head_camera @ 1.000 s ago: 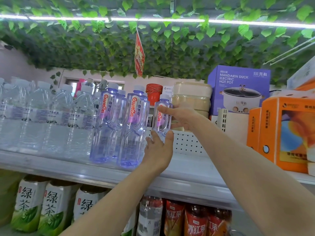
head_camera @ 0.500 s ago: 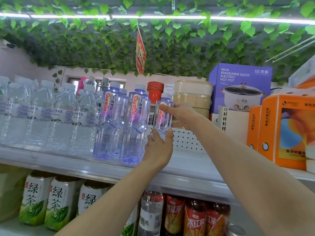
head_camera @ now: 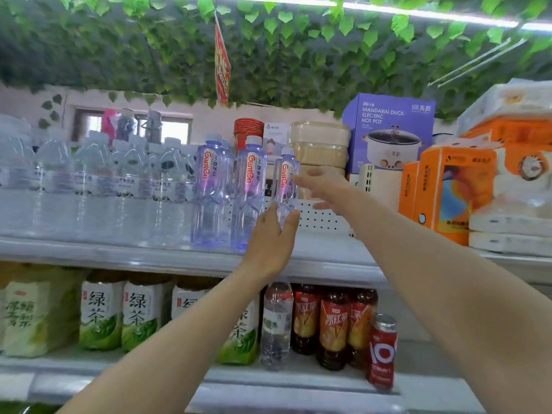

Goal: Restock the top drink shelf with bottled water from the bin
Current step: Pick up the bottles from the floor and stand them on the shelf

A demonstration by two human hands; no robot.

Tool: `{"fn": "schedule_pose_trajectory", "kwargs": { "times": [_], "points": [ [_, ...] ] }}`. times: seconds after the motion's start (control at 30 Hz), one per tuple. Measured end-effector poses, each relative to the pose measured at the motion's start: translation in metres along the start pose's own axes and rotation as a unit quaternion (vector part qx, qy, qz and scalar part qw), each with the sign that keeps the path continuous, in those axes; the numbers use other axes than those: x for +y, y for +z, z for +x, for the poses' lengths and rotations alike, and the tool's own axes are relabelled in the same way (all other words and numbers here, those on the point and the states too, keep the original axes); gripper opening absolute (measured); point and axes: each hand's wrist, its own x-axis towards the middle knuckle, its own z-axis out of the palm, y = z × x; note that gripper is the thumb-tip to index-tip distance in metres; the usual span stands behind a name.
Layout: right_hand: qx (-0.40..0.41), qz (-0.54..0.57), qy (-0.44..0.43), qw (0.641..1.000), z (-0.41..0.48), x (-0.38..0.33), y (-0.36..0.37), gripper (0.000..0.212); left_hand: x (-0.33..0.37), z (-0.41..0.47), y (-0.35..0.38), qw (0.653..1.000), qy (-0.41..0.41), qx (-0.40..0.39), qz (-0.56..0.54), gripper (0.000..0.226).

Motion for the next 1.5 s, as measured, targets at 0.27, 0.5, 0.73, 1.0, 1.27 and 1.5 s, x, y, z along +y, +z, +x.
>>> {"fn": "schedule_pose_trajectory", "kwargs": {
  "times": [0.27, 0.5, 0.73, 1.0, 1.27, 1.5],
  "points": [
    [0.020, -0.096, -0.035, 0.995, -0.102, -0.016, 0.014, 0.067, 0.013, -0.068, -0.090, 0.998, -0.016, 0.038, 0.057, 0.070],
    [-0.011, -0.268, -0.066, 0.961, -0.197, -0.004, 0.034, 0.077, -0.001, -0.145, -0.134, 0.991, -0.019, 0.013, 0.132, 0.069],
    [-0.069, -0.333, -0.011, 0.940, -0.281, 0.038, 0.060, 0.081, -0.026, -0.212, -0.125, 0.978, -0.046, -0.018, 0.203, 0.067],
    [-0.161, -0.387, 0.050, 0.906, -0.314, 0.140, 0.086, 0.082, -0.092, -0.266, -0.078, 0.965, -0.114, -0.068, 0.226, 0.065],
    [-0.278, -0.393, 0.104, 0.870, -0.328, 0.257, 0.123, 0.081, -0.177, -0.326, -0.019, 0.932, -0.209, -0.141, 0.260, 0.064],
    [-0.370, -0.331, 0.152, 0.854, -0.360, 0.354, 0.176, 0.078, -0.259, -0.408, 0.010, 0.898, -0.305, -0.192, 0.251, 0.061]
  ]
}}
